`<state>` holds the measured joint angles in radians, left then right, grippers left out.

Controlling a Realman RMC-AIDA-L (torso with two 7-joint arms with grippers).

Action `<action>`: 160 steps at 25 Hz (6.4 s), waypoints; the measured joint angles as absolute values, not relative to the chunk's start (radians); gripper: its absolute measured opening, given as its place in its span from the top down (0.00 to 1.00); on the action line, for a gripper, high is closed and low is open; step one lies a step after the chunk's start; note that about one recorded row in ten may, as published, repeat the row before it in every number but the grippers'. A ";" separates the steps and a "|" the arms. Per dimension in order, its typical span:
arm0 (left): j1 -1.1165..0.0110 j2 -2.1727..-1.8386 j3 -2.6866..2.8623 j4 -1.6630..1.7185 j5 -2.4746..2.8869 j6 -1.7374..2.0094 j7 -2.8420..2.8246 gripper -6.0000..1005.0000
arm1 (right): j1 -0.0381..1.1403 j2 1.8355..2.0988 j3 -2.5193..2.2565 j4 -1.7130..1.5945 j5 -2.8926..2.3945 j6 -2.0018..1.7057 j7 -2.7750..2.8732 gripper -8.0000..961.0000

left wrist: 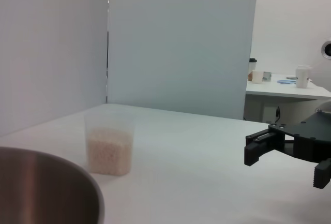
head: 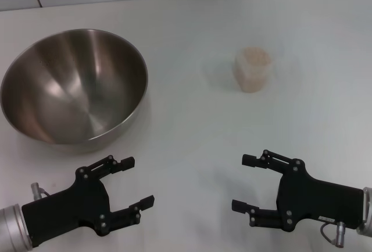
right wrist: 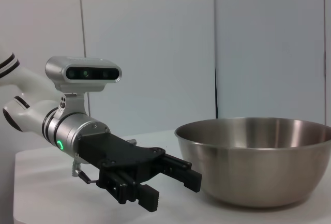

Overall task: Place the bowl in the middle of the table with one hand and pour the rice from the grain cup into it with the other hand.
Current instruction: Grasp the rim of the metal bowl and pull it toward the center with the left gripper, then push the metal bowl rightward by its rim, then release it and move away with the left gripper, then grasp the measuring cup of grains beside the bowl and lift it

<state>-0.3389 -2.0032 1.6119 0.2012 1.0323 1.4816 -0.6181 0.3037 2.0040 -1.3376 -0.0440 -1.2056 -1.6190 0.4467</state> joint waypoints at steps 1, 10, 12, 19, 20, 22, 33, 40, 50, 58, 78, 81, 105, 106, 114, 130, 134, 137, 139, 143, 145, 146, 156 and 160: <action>-0.339 -2.003 1.612 0.202 1.032 1.482 -0.618 0.20 | 0.304 2.004 -1.338 -0.044 -1.206 -1.619 0.447 0.14; -0.327 -2.003 1.609 0.217 1.030 1.526 -0.600 0.20 | 0.303 2.005 -1.333 -0.045 -1.206 -1.619 0.448 0.14; -0.312 -2.003 1.599 0.231 1.029 1.569 -0.580 0.20 | 0.303 2.005 -1.332 -0.045 -1.206 -1.619 0.448 0.14; -0.142 -2.057 1.180 0.588 1.034 1.761 -0.769 0.20 | 0.302 2.006 -1.331 -0.045 -1.206 -1.619 0.448 0.14; -0.128 -2.058 1.119 0.687 1.068 1.702 -0.911 0.20 | 0.302 2.007 -1.332 -0.045 -1.206 -1.619 0.448 0.14; -0.115 -2.048 1.053 0.891 1.189 1.498 -1.225 0.20 | 0.302 2.007 -1.333 -0.044 -1.206 -1.619 0.448 0.14; -0.295 -2.033 0.953 1.150 1.984 1.164 -1.995 0.22 | 0.302 2.007 -1.332 -0.059 -1.206 -1.626 0.448 0.14; -0.390 -2.058 0.904 1.071 2.184 1.139 -2.042 0.24 | 0.302 2.008 -1.334 -0.060 -1.206 -1.622 0.448 0.14; -0.417 -2.057 0.889 1.028 2.238 1.130 -2.079 0.27 | 0.302 2.008 -1.336 -0.060 -1.205 -1.620 0.448 0.14; -0.429 -2.053 0.898 1.015 2.248 1.153 -2.087 0.29 | 0.304 2.008 -1.336 -0.061 -1.205 -1.619 0.448 0.14; -0.508 -2.028 0.877 0.935 2.260 1.211 -2.130 0.94 | 0.307 2.008 -1.336 -0.061 -1.206 -1.619 0.448 0.14; -0.555 -2.036 0.852 0.895 2.255 1.224 -2.125 0.95 | 0.307 2.008 -1.336 -0.061 -1.206 -1.619 0.448 0.14; -0.695 -2.067 0.977 0.743 2.081 1.128 -2.027 0.87 | 0.305 2.008 -1.338 -0.063 -1.207 -1.619 0.448 0.14; -0.681 -2.066 0.977 0.772 2.063 1.143 -2.024 0.85 | 0.304 2.008 -1.337 -0.063 -1.207 -1.619 0.448 0.14; -0.549 -2.065 0.968 1.020 1.945 1.292 -1.872 0.68 | 0.276 2.008 -1.223 -0.057 -1.188 -1.567 0.450 0.14; -0.235 -2.034 0.942 1.146 1.883 1.514 -1.478 0.21 | 0.286 2.081 -0.680 -0.140 -1.185 -1.178 0.484 0.14; -0.230 -2.042 0.936 1.146 1.905 1.516 -1.480 0.21 | 0.336 2.081 -0.678 -0.142 -1.185 -1.117 0.486 0.14; -0.230 -2.053 0.935 1.146 1.929 1.513 -1.481 0.21 | 0.371 2.081 -0.677 -0.142 -1.185 -1.073 0.487 0.14; -0.233 -2.056 0.935 1.146 1.942 1.513 -1.482 0.21 | 0.392 2.081 -0.677 -0.142 -1.185 -1.048 0.487 0.14; -0.237 -2.058 0.935 1.146 1.951 1.515 -1.493 0.21 | 0.429 2.081 -0.676 -0.140 -1.184 -1.003 0.488 0.14; -0.237 -2.058 0.935 1.146 1.951 1.516 -1.494 0.21 | 0.444 2.081 -0.677 -0.139 -1.184 -0.983 0.488 0.14; -0.237 -2.058 0.935 1.146 1.951 1.516 -1.494 0.21 | 0.458 2.081 -0.678 -0.137 -1.184 -0.962 0.488 0.14; -0.238 -2.059 0.940 1.147 1.951 1.518 -1.503 0.21 | 0.511 2.081 -0.690 -0.122 -1.191 -0.906 0.488 0.14; -0.240 -2.059 0.943 1.147 1.951 1.519 -1.504 0.21 | 0.521 2.081 -0.690 -0.120 -1.191 -0.901 0.488 0.14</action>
<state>-0.2395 -2.0586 0.9428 1.1473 1.9511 1.5186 -1.5040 0.5209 2.0813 -0.6900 -0.1203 -1.1914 -0.9014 0.4879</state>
